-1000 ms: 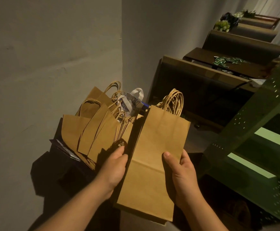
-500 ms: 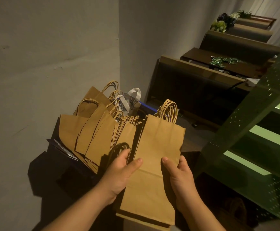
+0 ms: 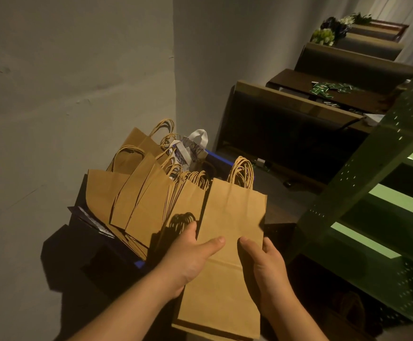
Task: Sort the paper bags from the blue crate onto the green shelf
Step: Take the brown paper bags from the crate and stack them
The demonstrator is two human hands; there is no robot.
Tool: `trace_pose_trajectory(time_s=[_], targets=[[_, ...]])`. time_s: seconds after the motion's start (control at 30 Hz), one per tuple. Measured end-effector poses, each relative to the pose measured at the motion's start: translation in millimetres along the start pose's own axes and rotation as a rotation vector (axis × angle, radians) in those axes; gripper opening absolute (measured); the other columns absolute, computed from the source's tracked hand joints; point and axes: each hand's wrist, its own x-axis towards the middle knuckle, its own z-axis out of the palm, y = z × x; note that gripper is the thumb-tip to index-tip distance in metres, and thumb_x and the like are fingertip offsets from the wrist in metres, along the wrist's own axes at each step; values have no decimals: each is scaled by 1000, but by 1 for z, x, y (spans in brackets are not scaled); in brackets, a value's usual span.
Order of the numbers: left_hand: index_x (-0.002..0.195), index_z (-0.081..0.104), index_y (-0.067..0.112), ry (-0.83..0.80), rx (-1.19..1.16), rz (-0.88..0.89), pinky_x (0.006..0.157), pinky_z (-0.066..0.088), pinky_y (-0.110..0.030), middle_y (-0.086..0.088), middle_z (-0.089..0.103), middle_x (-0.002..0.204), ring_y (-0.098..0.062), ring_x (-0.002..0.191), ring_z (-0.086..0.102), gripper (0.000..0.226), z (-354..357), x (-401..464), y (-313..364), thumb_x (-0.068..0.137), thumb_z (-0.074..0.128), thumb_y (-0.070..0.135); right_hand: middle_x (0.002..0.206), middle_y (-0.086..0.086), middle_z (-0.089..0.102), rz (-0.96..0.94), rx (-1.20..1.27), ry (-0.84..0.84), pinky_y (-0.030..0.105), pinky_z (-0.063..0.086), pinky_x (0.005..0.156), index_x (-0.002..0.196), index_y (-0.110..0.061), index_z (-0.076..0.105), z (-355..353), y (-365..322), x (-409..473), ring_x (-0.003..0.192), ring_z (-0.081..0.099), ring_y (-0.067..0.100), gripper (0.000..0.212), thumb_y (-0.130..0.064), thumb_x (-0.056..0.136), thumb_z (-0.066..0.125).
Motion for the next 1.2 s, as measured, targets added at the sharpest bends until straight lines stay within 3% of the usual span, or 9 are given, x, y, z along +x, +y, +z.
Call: trace_pose_trajectory(time_s=[0.1,0.43,0.57,0.7,0.8,0.87,0.93,1.03,1.2], targets=[[165,10,30,2,49,1,122,31,-48,2,28,168,-25,153,29,100,1,0,-2,90,72,53,106,4,79,27,-2,-49,23,57,70,128,-9,62,-2,-1,0,93,77,18,36,-17,93,69],[163,20,27,10,201,5,120,28,-42,3,31,166,-21,153,28,75,-10,5,10,101,46,60,98,2,80,-8,5,-3,25,55,70,122,-11,62,7,-6,-4,88,77,16,31,-12,92,70],[147,49,34,112,213,36,108,42,-39,13,54,141,-18,132,50,50,-32,17,23,104,39,58,103,3,77,-16,-18,37,19,54,61,126,-11,60,10,-7,-4,81,77,11,38,-17,91,72],[124,62,26,225,191,-14,96,58,-48,1,70,112,-25,103,68,29,-62,40,30,105,50,43,104,4,75,-16,-30,51,17,51,60,126,-10,60,14,-8,-2,79,75,12,37,-17,92,71],[128,60,24,328,265,-42,82,61,-43,3,68,111,-25,94,69,30,-78,57,30,103,55,40,101,2,73,-5,-12,48,18,50,62,117,-12,59,18,-10,-3,82,73,15,29,-16,91,71],[141,51,23,395,356,-57,64,49,-30,2,60,126,-14,82,58,43,-84,64,30,102,55,39,103,4,75,-3,-14,56,21,50,65,122,-11,60,20,-10,-2,85,73,16,35,-17,90,73],[151,42,22,449,409,-67,66,40,-27,-6,47,146,-13,89,52,55,-90,72,29,101,56,39,104,5,75,-1,-24,64,19,51,61,124,-10,61,19,-9,-2,80,74,14,37,-18,90,73],[156,36,22,506,391,-128,88,44,-41,-11,38,156,-32,126,48,64,-97,83,24,99,58,41,104,5,75,-4,-25,69,19,50,60,125,-11,61,17,-8,-2,80,73,14,37,-18,91,72],[158,30,23,525,427,-202,90,45,-46,-14,36,156,-38,133,44,72,-101,93,20,96,59,47,103,6,75,0,-33,73,23,49,62,123,-10,63,15,-11,-2,79,73,15,34,-19,91,72]])
